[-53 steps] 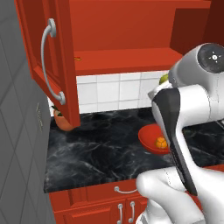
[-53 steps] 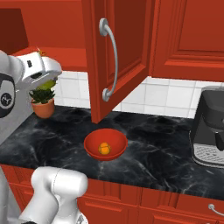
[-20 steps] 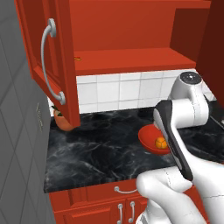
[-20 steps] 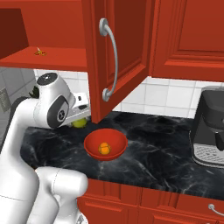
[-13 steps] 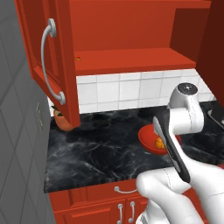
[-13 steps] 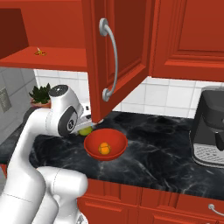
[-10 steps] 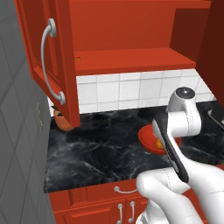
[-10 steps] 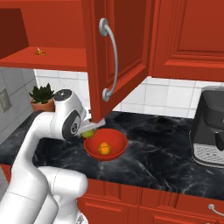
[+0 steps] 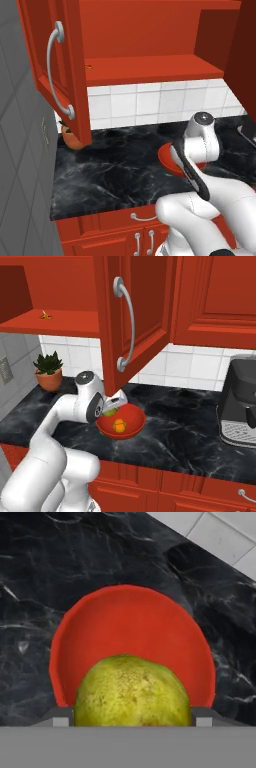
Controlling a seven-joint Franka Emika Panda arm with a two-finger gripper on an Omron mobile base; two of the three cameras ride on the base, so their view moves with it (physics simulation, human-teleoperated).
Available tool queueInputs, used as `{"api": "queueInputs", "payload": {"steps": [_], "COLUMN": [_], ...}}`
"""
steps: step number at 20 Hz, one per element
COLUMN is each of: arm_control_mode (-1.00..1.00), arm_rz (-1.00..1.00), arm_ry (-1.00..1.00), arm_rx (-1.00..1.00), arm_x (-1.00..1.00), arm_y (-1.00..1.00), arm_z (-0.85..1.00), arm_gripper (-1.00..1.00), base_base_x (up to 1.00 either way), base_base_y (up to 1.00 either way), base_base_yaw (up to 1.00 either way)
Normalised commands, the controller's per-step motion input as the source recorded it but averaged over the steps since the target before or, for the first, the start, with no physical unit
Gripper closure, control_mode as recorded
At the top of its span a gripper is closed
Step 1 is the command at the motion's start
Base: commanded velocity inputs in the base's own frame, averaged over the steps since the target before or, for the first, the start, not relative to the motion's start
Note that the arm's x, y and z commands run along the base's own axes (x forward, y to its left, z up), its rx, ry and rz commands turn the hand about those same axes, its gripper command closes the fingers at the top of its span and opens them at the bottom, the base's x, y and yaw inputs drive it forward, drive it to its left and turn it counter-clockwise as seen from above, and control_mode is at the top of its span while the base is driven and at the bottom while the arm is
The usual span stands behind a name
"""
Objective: Open the cabinet. Pick the orange and pear from the cabinet and place them into the bowl. Then close the cabinet.
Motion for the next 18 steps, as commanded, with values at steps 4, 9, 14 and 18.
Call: {"api": "queueInputs", "payload": {"steps": [4, 9, 14, 18], "arm_control_mode": [-1.00, -1.00, -1.00, -1.00], "arm_rz": [0.00, 0.00, 0.00, 0.00], "arm_ry": [0.00, 0.00, 0.00, 0.00], "arm_rx": [0.00, 0.00, 0.00, 0.00], "arm_x": [0.58, 0.49, 0.14, 0.00], "arm_y": [-0.13, -0.02, -0.01, 0.00], "arm_z": [-0.36, -0.40, -0.13, 0.00], "arm_gripper": [1.00, -1.00, -1.00, -1.00], "base_base_x": [0.00, 0.00, 0.00, 0.00], "base_base_y": [0.00, 0.00, 0.00, 0.00], "base_base_yaw": [0.00, 0.00, 0.00, 0.00]}}
